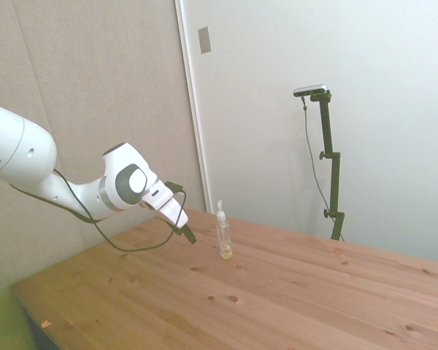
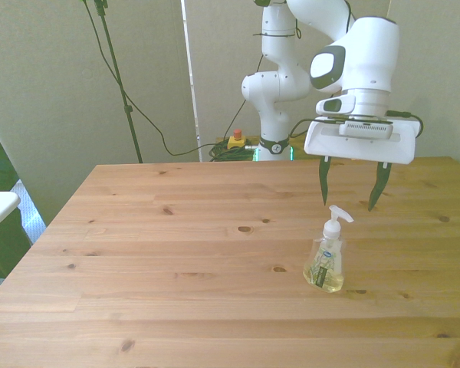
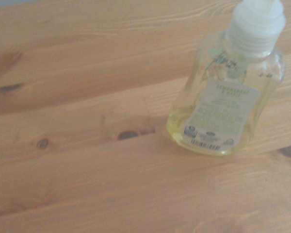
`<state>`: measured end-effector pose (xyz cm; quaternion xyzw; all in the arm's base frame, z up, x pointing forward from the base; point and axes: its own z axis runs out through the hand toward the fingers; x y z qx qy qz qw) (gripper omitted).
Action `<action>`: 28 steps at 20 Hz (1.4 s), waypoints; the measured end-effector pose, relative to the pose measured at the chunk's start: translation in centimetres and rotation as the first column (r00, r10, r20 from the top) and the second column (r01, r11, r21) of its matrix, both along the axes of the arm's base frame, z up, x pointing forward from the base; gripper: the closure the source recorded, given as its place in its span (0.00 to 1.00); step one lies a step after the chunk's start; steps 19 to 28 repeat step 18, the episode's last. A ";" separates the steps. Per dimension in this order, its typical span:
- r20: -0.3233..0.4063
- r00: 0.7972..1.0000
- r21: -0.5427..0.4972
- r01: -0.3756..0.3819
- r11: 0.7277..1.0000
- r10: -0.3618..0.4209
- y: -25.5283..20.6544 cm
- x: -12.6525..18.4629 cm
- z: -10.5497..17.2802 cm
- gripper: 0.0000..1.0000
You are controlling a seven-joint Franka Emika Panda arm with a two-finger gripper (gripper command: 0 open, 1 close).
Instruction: Stand the sanitizer
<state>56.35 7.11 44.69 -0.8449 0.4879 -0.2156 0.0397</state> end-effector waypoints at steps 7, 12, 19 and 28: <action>-0.147 0.974 0.037 -0.168 0.985 0.172 -4.9 -0.8 4.0 0.00; -0.203 0.954 0.040 -0.216 0.975 0.220 -3.8 -2.8 3.4 0.00; -0.232 0.936 0.053 -0.260 0.964 0.265 -2.7 -5.7 2.3 0.00; -0.232 0.936 0.053 -0.260 0.964 0.265 -2.7 -5.7 2.3 0.00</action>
